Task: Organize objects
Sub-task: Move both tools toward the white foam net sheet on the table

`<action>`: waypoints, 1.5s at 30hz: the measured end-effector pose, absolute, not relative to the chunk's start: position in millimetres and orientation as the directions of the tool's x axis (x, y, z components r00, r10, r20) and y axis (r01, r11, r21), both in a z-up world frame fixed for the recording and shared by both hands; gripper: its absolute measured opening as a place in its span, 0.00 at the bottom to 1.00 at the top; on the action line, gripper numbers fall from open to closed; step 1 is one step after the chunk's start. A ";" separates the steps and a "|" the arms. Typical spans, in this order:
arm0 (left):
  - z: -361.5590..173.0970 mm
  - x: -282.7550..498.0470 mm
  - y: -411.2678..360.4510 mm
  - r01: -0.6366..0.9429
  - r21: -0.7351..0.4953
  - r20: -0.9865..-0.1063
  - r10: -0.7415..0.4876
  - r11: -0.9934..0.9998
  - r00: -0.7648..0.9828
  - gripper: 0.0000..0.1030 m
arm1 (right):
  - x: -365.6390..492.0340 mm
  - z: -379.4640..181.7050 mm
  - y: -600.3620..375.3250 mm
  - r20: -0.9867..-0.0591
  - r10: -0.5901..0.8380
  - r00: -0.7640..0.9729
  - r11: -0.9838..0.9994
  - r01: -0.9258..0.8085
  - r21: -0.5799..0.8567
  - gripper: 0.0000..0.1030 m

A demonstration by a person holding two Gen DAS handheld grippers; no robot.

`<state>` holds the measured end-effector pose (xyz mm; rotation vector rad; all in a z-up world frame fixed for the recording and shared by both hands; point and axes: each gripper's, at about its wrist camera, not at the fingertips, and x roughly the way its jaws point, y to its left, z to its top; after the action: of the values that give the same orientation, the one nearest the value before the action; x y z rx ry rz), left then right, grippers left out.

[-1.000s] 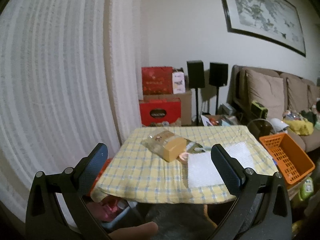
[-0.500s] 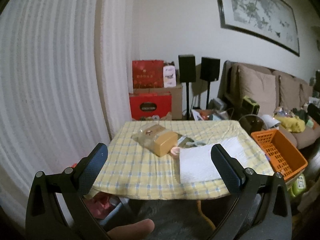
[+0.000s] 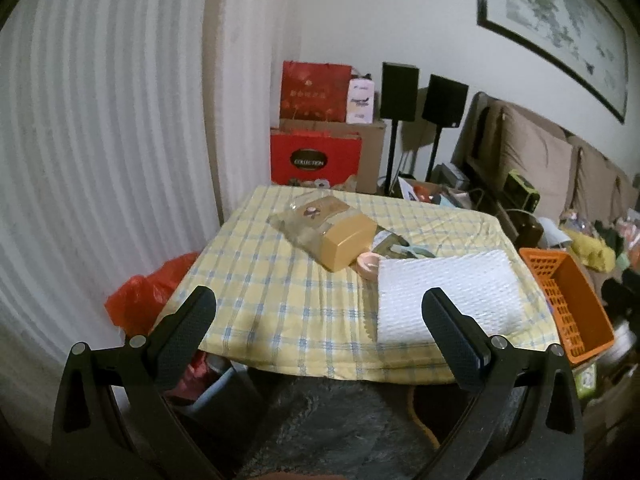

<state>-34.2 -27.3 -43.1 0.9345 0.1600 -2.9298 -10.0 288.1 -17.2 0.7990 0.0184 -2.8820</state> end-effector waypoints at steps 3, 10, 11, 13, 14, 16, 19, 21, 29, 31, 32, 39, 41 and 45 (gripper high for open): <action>-46.5 -39.7 -31.7 0.100 -0.084 -0.596 -0.031 -0.991 -0.802 1.00 | -19.7 -25.1 289.5 -0.542 -0.142 -0.828 -0.989 0.137 0.049 1.00; -52.0 -56.1 -23.9 0.093 -0.019 -0.602 -0.063 -0.995 -0.796 1.00 | -32.4 -33.9 285.6 -0.572 -0.152 -0.806 -0.988 0.145 0.059 1.00; -53.5 -58.4 -19.8 0.093 0.012 -0.606 -0.081 -0.996 -0.792 1.00 | -34.2 -34.6 284.6 -0.576 -0.149 -0.804 -0.988 0.145 0.053 1.00; -57.1 -66.1 -14.3 0.093 0.069 -0.621 -0.116 -0.993 -0.775 1.00 | -36.4 -36.1 284.0 -0.583 -0.138 -0.801 -0.989 0.138 0.045 1.00; -59.7 -69.1 -12.6 0.087 0.079 -0.628 -0.117 -0.993 -0.769 0.99 | -37.3 -37.6 284.1 -0.586 -0.136 -0.799 -0.990 0.135 0.046 1.00; -61.5 -74.4 -10.5 0.057 0.057 -0.643 -0.080 -0.997 -0.762 0.99 | -41.0 -41.5 285.5 -0.598 -0.134 -0.790 -0.990 0.129 0.051 1.00; -60.0 -77.1 -9.1 0.036 0.023 -0.634 -0.043 -0.999 -0.773 0.99 | -46.5 -47.0 288.8 -0.615 -0.126 -0.778 -0.992 0.117 0.054 1.00; -58.7 -80.4 -7.5 0.031 0.025 -0.629 -0.040 -0.999 -0.777 0.99 | -49.5 -50.3 292.2 -0.624 -0.123 -0.771 -0.992 0.109 0.061 1.00; -67.2 -94.7 -7.6 0.026 0.016 -0.650 -0.031 -1.000 -0.759 0.99 | -60.3 -62.9 302.7 -0.645 -0.152 -0.749 -0.988 0.107 0.110 1.00; -71.9 -98.7 -10.1 0.028 0.003 -0.660 -0.023 -1.000 -0.751 0.99 | -64.1 -66.5 302.0 -0.654 -0.153 -0.741 -0.988 0.110 0.106 1.00; -74.4 -100.0 -11.7 0.032 -0.005 -0.666 -0.020 -0.999 -0.746 0.99 | -66.5 -68.8 300.6 -0.659 -0.142 -0.738 -0.990 0.108 0.093 1.00; -91.4 -106.1 -11.4 0.059 -0.059 -0.666 -0.004 -0.997 -0.746 0.99 | -80.6 -82.7 291.8 -0.703 -0.113 -0.702 -0.992 0.115 0.044 1.00; -93.8 -110.8 -5.7 0.032 -0.038 -0.673 0.002 -0.999 -0.740 0.99 | -82.9 -85.5 292.0 -0.709 -0.114 -0.696 -0.992 0.117 0.045 1.00; -98.0 -117.2 -0.2 0.000 -0.054 -0.681 0.037 -0.999 -0.731 0.99 | -88.8 -92.6 290.3 -0.724 -0.118 -0.680 -0.992 0.117 0.052 1.00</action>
<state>-117.2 -0.2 -98.0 1.1589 0.0790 -2.9405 -88.8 290.3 -92.6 1.1925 -0.0016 -2.7671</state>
